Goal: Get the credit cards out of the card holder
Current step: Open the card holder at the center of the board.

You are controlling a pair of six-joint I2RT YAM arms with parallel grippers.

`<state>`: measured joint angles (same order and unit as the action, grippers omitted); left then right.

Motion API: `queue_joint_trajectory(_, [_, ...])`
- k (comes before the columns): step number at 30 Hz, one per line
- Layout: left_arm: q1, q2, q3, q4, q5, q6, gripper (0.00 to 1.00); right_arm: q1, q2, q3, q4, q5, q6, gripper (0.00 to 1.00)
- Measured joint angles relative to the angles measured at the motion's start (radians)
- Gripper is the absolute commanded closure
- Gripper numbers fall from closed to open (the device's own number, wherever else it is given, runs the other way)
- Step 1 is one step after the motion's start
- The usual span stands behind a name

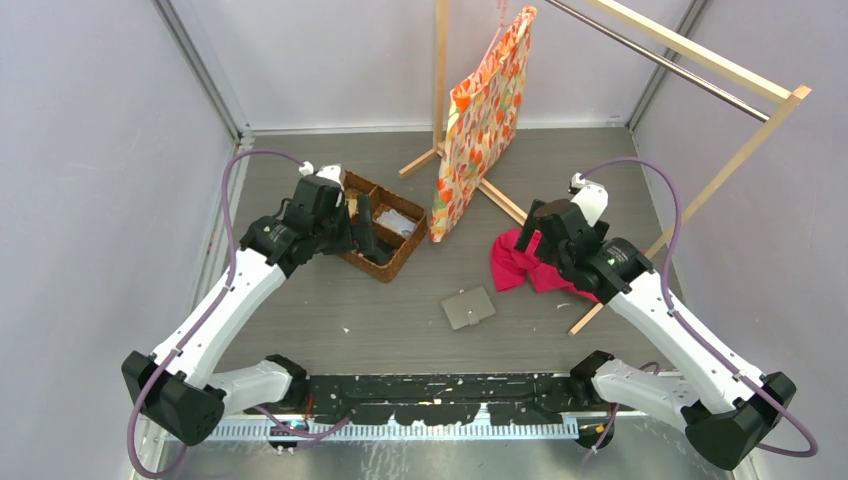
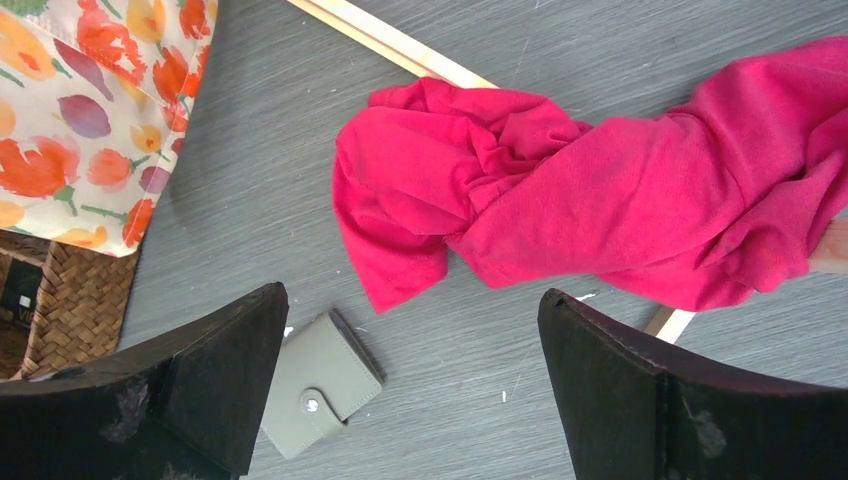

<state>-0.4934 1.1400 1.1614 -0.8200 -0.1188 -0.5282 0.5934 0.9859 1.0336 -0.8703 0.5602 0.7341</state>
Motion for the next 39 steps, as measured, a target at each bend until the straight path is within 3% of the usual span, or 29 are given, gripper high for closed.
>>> queue_joint_trajectory(15, [0.000,-0.030,-0.028,0.009,-0.004,0.003,0.02,0.000,-0.040,-0.031,0.005,-0.010,-0.010,0.00])
queue_joint_trajectory(21, [-0.005,-0.035,-0.121,0.049,0.053,-0.001,0.02,0.002,-0.050,-0.079,0.025,-0.076,-0.024,0.02])
queue_joint_trajectory(24, [-0.049,-0.029,-0.166,0.048,0.066,-0.019,0.02,0.031,-0.048,-0.117,0.069,-0.134,-0.022,0.12])
queue_joint_trajectory(29, [-0.200,-0.032,-0.222,0.056,0.082,-0.068,0.02,0.163,0.069,-0.148,0.129,-0.205,0.001,0.39])
queue_joint_trajectory(34, [-0.227,-0.072,-0.285,0.056,0.093,-0.127,0.03,0.282,0.257,-0.148,0.204,-0.248,0.014,0.41])
queue_joint_trajectory(39, [-0.227,-0.095,-0.279,0.054,0.075,-0.151,0.03,0.316,0.371,-0.156,0.270,-0.288,0.021,0.46])
